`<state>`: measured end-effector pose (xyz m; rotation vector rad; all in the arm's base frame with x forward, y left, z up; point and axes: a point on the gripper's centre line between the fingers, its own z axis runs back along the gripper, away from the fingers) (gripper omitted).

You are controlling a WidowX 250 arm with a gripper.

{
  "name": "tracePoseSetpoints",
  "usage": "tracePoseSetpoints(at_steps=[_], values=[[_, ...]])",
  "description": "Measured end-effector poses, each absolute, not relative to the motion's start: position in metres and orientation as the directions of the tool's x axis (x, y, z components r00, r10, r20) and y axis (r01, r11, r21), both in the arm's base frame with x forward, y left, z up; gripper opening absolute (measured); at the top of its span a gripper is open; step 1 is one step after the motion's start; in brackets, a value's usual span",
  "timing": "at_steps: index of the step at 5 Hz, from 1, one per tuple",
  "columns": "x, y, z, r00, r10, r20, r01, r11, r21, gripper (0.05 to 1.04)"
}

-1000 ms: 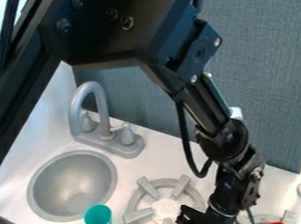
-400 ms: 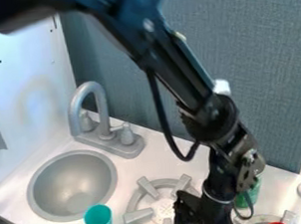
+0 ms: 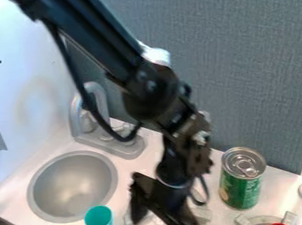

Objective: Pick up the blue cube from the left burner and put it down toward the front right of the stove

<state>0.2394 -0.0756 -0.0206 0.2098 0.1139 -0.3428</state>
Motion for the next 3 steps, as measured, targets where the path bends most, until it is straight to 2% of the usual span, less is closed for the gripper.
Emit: tracePoseSetpoints(at_steps=[1, 2, 3], values=[[0.227, -0.03, -0.01, 0.92, -0.332, -0.208, 0.375, 0.899, 0.224, 1.001], [0.226, 0.002, -0.008, 0.915, -0.325, -0.241, 0.374, 0.907, 0.196, 1.001], [0.223, 0.015, -0.011, 0.917, -0.316, -0.243, 0.355, 0.924, 0.14, 1.001]])
